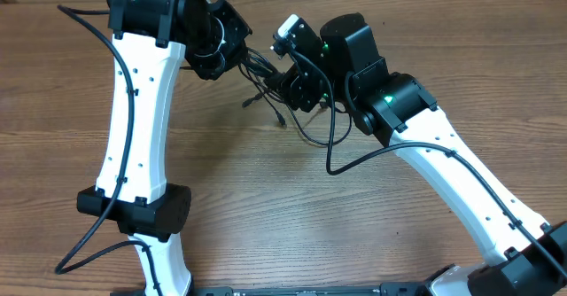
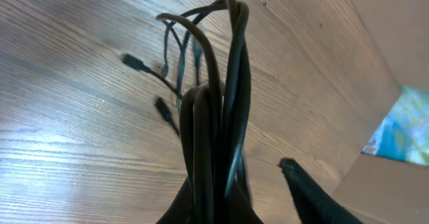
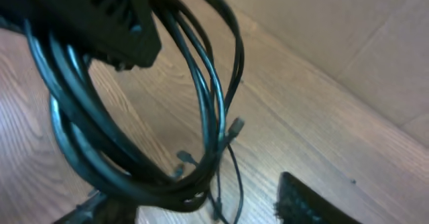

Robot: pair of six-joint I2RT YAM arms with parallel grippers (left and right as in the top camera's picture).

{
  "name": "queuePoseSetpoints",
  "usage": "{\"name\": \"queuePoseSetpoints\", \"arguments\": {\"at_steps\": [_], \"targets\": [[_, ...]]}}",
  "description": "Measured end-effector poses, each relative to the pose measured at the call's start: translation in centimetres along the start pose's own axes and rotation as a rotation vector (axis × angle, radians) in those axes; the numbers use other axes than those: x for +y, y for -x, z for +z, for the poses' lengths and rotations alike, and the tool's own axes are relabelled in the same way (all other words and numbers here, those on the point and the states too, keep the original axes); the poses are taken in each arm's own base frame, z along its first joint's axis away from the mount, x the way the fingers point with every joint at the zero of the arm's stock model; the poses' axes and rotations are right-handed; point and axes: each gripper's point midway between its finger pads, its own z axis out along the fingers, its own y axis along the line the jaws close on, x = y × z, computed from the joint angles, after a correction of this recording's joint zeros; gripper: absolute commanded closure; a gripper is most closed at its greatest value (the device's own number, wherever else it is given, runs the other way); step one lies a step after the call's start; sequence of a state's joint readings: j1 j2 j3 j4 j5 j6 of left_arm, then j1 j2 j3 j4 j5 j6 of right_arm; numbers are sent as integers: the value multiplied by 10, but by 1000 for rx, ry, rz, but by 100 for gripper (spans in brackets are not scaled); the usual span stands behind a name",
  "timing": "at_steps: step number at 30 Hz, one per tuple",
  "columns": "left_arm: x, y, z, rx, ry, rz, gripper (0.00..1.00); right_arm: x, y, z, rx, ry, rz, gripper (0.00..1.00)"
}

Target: Untangle cables

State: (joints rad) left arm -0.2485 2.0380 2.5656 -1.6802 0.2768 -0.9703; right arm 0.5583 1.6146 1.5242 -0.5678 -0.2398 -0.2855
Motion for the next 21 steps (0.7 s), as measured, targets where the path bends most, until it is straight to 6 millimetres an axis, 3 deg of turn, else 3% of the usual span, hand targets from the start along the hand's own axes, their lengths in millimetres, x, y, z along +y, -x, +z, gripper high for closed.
{"name": "queuePoseSetpoints", "arguments": {"at_steps": [3, 7, 9, 12, 18, 21], "targets": [[1, 2, 0, -5, 0, -39, 96, 0, 5, 0, -20, -8, -15, 62], [2, 5, -1, -13, 2, -73, 96, 2, 10, 1, -37, -10, -25, 67], [2, 5, -1, -18, 4, -81, 96, 1, 11, 1, -41, -11, -28, 65], [3, 7, -1, -25, 9, -89, 96, 1, 11, 1, -42, -13, -34, 39], [6, 9, -2, -28, 15, -140, 96, -1, 18, 0, -67, -27, -81, 38], [7, 10, -3, -18, 7, -156, 96, -2, 20, 0, -75, -31, -132, 49]]}}
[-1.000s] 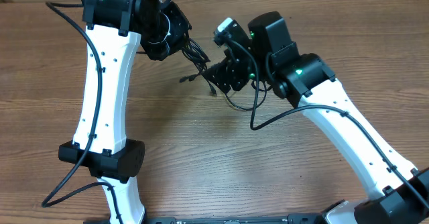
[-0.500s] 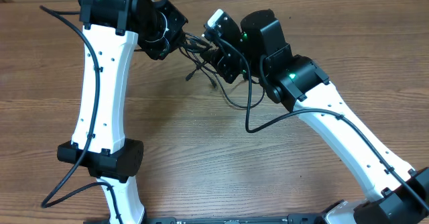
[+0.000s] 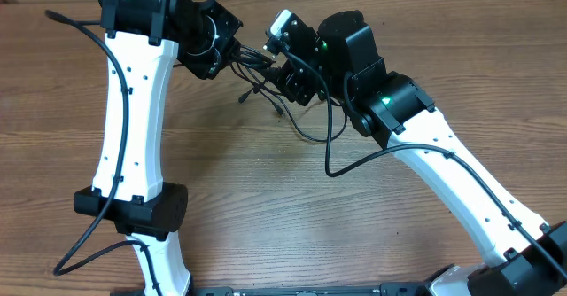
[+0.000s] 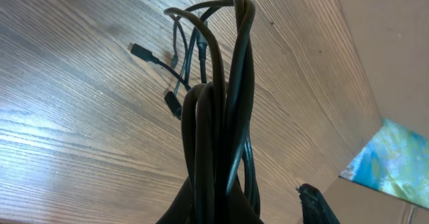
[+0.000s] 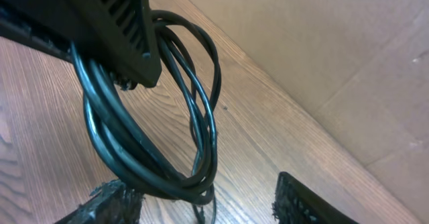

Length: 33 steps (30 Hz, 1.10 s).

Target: Untangle cables

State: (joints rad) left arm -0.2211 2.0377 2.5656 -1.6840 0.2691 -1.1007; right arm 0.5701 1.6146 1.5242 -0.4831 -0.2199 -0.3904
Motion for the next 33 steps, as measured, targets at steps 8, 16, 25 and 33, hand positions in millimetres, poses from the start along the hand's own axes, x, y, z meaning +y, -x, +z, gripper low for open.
{"name": "queuePoseSetpoints", "arguments": {"at_steps": [8, 16, 25, 33], "targets": [[-2, 0, 0, 12, -12, -8, 96, 1, 0, 0, -2, 4, -93, 65], [-2, 0, -1, 12, -13, -23, 95, 5, 3, 0, -15, 28, -116, 77], [-2, 0, -1, 11, -13, -63, 88, 9, 3, 0, -21, 54, -127, 91], [-1, -1, -1, 18, -13, -96, 66, 19, -5, -1, 5, 105, -98, 96]]}}
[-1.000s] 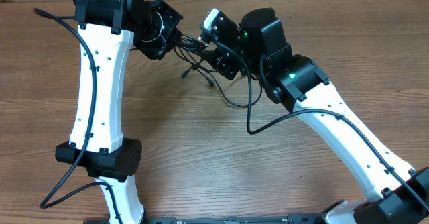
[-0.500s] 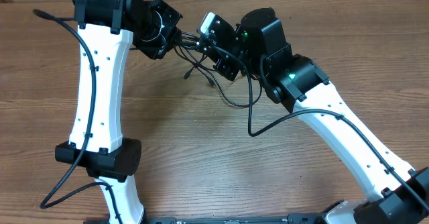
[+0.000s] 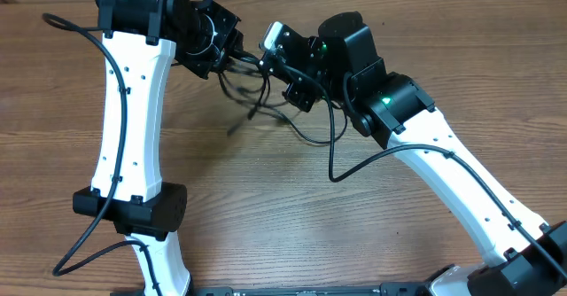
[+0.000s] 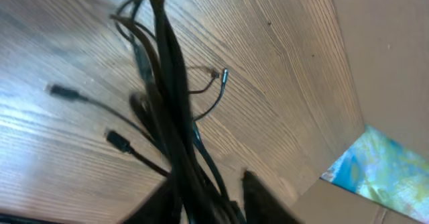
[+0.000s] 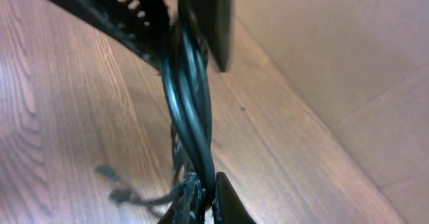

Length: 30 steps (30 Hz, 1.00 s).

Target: Untangle cables

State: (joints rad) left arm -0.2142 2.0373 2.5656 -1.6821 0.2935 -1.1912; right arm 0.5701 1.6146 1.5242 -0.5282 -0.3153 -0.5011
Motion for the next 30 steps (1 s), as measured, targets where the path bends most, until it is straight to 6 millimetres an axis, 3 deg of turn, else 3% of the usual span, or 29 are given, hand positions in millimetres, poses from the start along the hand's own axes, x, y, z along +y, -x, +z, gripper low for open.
{"name": "queuePoseSetpoints", "arguments": {"at_steps": [7, 12, 17, 20, 22, 24, 26, 27, 30], "targets": [[0, -1, 0, 3, 0, -8, 64, 3, -3, 0, 11, 12, 28, 96], [0, 0, 0, 2, 1, -8, 74, 4, -4, 0, 16, 19, 46, 95], [4, 8, 0, -44, 20, -5, 75, 8, -17, -1, 67, 32, 64, 61], [6, 13, -1, -75, 33, 14, 74, 11, -32, -3, 129, 41, 68, 50], [7, 16, -1, -92, 42, 36, 70, 11, -41, -5, 165, 43, 74, 48], [8, 19, -1, -109, 52, 85, 58, 11, -50, -8, 198, 43, 88, 48], [10, 22, -2, -124, 67, 178, 59, 10, -58, -10, 228, 42, 103, 43], [10, 23, -2, -126, 75, 243, 55, 9, -61, -12, 239, 42, 111, 42], [10, 22, -1, -124, 92, 440, 25, 1, -66, -14, 248, 22, 155, 42]]}}
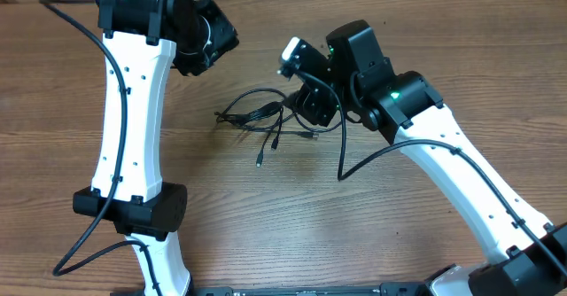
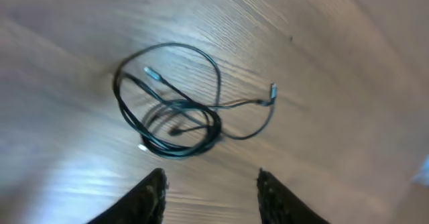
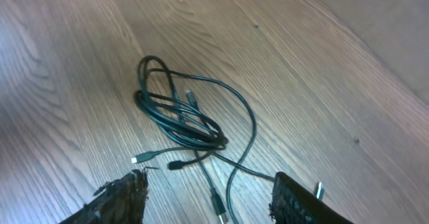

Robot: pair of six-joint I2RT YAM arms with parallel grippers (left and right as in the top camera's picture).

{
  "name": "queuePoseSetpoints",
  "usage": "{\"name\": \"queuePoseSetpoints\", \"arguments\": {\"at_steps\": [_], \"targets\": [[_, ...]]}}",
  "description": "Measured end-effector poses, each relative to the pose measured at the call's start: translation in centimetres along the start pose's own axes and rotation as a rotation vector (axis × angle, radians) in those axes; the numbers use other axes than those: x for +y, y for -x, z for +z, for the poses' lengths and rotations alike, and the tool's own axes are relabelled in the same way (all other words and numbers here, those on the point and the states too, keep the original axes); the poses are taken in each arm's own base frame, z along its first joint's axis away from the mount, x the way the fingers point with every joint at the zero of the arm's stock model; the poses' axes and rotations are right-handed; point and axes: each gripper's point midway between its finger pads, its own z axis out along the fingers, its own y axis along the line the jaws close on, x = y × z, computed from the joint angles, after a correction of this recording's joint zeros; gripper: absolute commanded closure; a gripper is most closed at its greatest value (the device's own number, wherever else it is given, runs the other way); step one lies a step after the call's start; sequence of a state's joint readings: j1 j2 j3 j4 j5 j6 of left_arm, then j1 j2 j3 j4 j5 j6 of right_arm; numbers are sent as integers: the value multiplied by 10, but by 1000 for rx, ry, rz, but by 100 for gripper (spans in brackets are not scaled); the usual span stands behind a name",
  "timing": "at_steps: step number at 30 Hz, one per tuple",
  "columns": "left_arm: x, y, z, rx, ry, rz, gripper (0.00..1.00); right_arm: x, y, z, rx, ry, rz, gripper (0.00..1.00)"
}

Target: Untangle cables

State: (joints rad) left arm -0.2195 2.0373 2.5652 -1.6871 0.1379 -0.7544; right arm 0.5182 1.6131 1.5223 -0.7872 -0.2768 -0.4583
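A tangle of thin black cables (image 1: 266, 119) lies loose on the wooden table, loops overlapping and several plug ends sticking out. In the left wrist view the same tangle (image 2: 175, 113) sits on the wood well ahead of my left gripper (image 2: 211, 197), which is open and empty. Overhead, that left gripper (image 1: 205, 41) hangs up and to the left of the pile. My right gripper (image 3: 211, 200) is open too, its fingers apart just short of the cables (image 3: 188, 120). From above, the right gripper (image 1: 312, 101) is at the pile's right edge.
A cardboard wall (image 3: 395, 23) runs along the table's far edge. The right arm's own supply cable (image 1: 341, 154) dangles close to the pile's right side. Bare wood (image 1: 292, 216) stretches toward the front.
The cable bundle, held in the air between both grippers, now lies on the table. Both grippers have opened and drawn apart, the left one up and away, the right one to the right.
First the bundle hung off the table at my left gripper, its loops passing between the right gripper's open fingers. Both arms then stood slightly further left, same hold. Later the right gripper was shut on the strands. Now the tangle rests on the wood, both grippers empty.
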Motion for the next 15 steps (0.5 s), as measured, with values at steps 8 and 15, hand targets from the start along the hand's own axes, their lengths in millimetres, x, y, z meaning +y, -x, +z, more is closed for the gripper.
{"name": "queuePoseSetpoints", "arguments": {"at_steps": [8, 15], "targets": [[-6, -41, 29, 131, 43, 599, 45, -51, -39, -10, 70, -132, 381, 41], [13, -71, 62, 304, 73, 960, 51, -100, -76, -29, 80, -208, 699, 41]]}}
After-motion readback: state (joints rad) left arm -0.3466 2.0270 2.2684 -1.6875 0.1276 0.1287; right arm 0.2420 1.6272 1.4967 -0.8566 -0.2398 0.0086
